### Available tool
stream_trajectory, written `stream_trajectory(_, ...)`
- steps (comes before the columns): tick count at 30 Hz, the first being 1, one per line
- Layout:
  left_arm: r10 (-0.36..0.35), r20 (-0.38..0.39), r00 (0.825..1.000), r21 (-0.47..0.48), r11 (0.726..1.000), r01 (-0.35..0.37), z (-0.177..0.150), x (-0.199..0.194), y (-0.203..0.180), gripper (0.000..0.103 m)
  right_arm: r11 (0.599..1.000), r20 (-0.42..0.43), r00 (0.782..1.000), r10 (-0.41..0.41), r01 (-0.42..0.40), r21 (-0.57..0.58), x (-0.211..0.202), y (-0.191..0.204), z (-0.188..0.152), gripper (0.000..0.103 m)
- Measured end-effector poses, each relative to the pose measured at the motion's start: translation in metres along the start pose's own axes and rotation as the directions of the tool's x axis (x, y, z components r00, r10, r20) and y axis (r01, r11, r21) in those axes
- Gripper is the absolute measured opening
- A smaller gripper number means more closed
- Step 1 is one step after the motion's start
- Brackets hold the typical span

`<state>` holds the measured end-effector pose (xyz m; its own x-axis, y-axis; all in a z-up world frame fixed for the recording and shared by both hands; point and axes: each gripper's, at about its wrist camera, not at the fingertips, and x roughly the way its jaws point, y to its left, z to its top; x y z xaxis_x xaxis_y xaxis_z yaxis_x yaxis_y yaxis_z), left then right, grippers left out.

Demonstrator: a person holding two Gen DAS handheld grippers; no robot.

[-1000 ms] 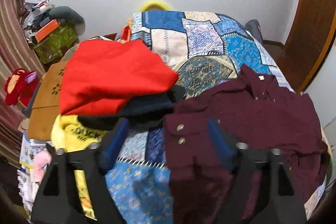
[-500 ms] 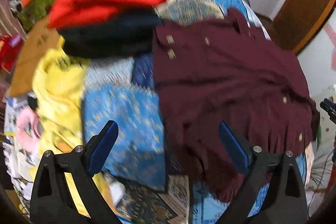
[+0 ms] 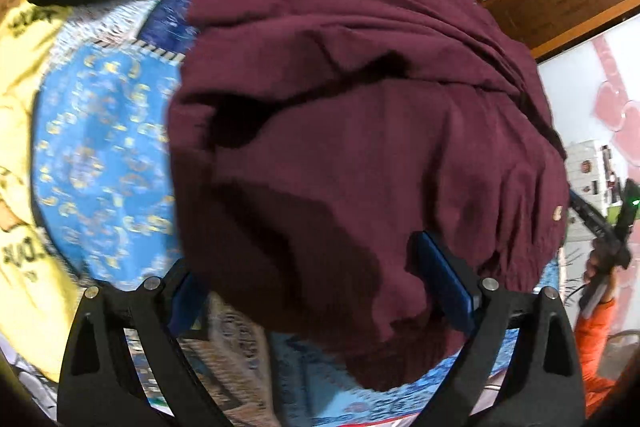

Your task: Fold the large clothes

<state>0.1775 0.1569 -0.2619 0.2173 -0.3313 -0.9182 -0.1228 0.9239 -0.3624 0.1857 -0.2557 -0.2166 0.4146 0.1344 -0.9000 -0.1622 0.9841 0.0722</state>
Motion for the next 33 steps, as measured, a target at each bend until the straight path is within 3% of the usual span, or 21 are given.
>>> stream_trajectory(3, -0.006, 0.021, 1.0, 0.006, 1.0, 0.005, -0.005, 0.0, -0.007, 0.095, 1.0, 0.01, 1.0, 0.003, -0.003, 0.019, -0.006, -0.003, -0.005, 0.048)
stream_trajectory(6, -0.03, 0.038, 0.999, 0.006, 1.0, 0.029, -0.008, -0.002, -0.011, 0.082, 0.999, 0.0, 1.0, -0.025, 0.025, 0.048, -0.007, -0.009, -0.012, 0.048)
stream_trajectory(10, -0.068, 0.062, 0.996, 0.021, 0.998, 0.067, -0.012, -0.006, -0.019, 0.06, 0.987, -0.025, 0.997, 0.077, -0.073, 0.145, 0.005, -0.019, -0.015, 0.048)
stream_trajectory(14, -0.021, 0.101, 0.995, 0.084, 0.996, 0.012, -0.014, -0.014, -0.033, 0.048, 0.96, -0.022, 0.985, 0.172, -0.163, 0.23, 0.016, -0.021, -0.014, 0.048)
stream_trajectory(15, -0.009, 0.109, 0.994, 0.093, 0.996, -0.002, -0.014, -0.015, -0.036, 0.042, 0.951, -0.015, 0.982, 0.19, -0.18, 0.251, 0.019, -0.021, -0.012, 0.044)
stream_trajectory(16, 0.0, 0.12, 0.993, 0.099, 0.995, -0.012, -0.014, -0.018, -0.038, 0.038, 0.943, -0.005, 0.979, 0.205, -0.196, 0.27, 0.021, -0.022, -0.011, 0.03)
stream_trajectory(18, 0.0, 0.135, 0.991, 0.099, 0.995, -0.014, -0.011, -0.023, -0.04, 0.029, 0.93, 0.004, 0.972, 0.234, -0.225, 0.292, 0.023, -0.022, -0.005, 0.014)
stream_trajectory(19, -0.001, 0.146, 0.989, 0.096, 0.995, -0.013, -0.009, -0.027, -0.039, 0.021, 0.928, 0.005, 0.971, 0.238, -0.229, 0.293, 0.023, -0.022, 0.0, 0.011)
stream_trajectory(24, -0.086, 0.21, 0.974, 0.079, 0.994, 0.071, 0.009, -0.061, -0.031, 0.016, 0.939, 0.1, 0.963, 0.249, -0.266, 0.219, -0.008, -0.014, 0.028, 0.008)
stream_trajectory(29, -0.207, 0.286, 0.936, 0.056, 0.978, 0.199, 0.046, -0.096, -0.032, 0.014, 0.933, 0.22, 0.936, 0.277, -0.316, 0.17, -0.034, -0.009, 0.075, 0.007)
stream_trajectory(33, -0.208, 0.364, 0.908, 0.048, 0.978, 0.205, 0.09, -0.115, -0.034, 0.012, 0.938, 0.305, 0.916, 0.262, -0.316, 0.144, -0.04, -0.012, 0.128, 0.007)
